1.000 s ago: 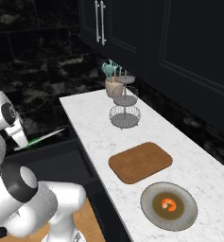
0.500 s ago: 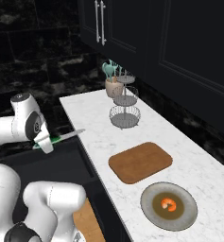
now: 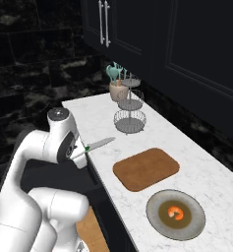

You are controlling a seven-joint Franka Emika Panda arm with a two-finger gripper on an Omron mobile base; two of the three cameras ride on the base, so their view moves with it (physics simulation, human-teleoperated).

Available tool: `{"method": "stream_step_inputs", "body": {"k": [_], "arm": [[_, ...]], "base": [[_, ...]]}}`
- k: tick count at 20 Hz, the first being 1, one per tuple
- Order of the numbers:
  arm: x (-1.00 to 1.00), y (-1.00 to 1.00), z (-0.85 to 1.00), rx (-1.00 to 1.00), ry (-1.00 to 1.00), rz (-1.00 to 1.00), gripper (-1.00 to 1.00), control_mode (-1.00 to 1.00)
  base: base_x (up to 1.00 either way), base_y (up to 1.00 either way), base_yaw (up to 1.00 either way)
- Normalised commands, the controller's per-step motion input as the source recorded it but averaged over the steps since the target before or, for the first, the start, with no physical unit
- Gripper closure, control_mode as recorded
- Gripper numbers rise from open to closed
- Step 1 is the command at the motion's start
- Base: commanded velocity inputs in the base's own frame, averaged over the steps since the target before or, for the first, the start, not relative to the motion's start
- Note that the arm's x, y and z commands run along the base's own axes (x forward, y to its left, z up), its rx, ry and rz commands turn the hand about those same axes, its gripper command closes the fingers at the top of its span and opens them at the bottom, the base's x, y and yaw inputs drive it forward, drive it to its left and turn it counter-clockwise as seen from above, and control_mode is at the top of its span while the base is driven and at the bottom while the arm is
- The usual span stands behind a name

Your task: Pick up the knife from the drawer and place it on the cutting board. Then place the meat from the plate to the cutting board.

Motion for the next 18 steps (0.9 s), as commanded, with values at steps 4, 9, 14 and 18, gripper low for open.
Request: {"method": "stream_step_inputs", "body": {"k": [4, 9, 14, 18], "arm": [[0.19, -1.0, -0.11, 0.01, 0.1, -0.07, 1.0, -1.0], [0.32, -0.78, -0.25, 0.0, 0.06, -0.07, 1.0, -1.0], [0.54, -0.58, -0.27, -0.02, 0.07, -0.06, 1.0, -1.0], [0.78, -0.5, -0.06, 0.0, 0.04, 0.0, 1.0, -1.0]], "base": [[0.0, 0.0, 0.0], [0.0, 0.0, 0.0], [0.0, 0.0, 0.0], [0.0, 0.0, 0.0]]}}
